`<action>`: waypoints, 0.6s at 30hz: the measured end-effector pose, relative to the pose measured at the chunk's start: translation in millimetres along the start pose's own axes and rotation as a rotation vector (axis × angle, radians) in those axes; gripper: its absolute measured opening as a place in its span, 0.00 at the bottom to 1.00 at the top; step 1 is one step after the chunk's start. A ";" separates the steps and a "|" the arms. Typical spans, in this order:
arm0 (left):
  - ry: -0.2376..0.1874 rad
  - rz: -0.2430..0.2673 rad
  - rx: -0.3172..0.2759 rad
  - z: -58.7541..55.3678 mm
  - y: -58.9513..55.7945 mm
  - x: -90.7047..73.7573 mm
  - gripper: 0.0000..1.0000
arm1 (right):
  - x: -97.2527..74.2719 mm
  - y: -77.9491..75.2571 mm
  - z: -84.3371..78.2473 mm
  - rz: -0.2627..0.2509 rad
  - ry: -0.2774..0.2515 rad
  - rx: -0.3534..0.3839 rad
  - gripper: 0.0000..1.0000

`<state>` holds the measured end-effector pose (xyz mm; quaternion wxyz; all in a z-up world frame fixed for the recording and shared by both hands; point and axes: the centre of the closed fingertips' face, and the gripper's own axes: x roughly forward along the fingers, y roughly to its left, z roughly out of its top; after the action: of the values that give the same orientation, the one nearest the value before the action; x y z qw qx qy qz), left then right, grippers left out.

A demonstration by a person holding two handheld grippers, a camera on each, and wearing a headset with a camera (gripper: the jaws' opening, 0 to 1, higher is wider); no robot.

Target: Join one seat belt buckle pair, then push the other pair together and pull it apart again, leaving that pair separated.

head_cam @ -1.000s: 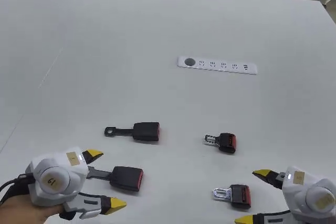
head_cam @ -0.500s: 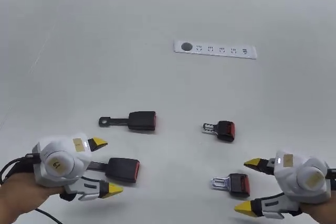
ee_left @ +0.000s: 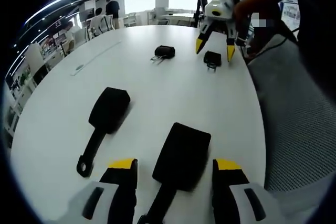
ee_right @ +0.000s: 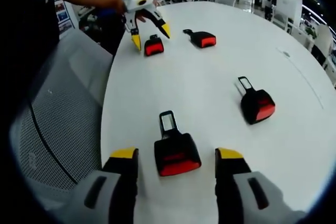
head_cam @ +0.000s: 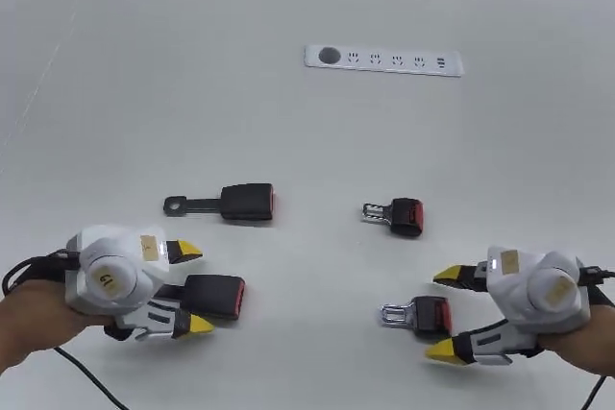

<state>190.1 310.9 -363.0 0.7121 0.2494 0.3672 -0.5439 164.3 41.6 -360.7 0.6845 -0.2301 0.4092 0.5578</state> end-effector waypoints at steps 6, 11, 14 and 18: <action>0.038 -0.035 0.060 -5.3 -4.3 3.6 0.57 | 1.5 -1.6 0.1 0.016 0.012 -0.007 0.60; 0.018 -0.026 0.063 -2.6 0.2 2.3 0.52 | 2.2 -0.7 -0.5 0.037 0.023 -0.014 0.57; 0.033 -0.034 0.100 -3.0 -0.3 1.9 0.50 | 3.1 1.6 -3.5 0.048 0.046 -0.034 0.55; 0.034 -0.051 0.124 -2.7 -1.7 2.2 0.43 | 5.2 3.1 -8.6 0.046 0.071 -0.041 0.48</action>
<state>188.1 311.2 -366.3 0.6747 0.2929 0.3511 -0.5794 159.0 38.8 -369.3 0.6516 -0.2544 0.4268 0.5731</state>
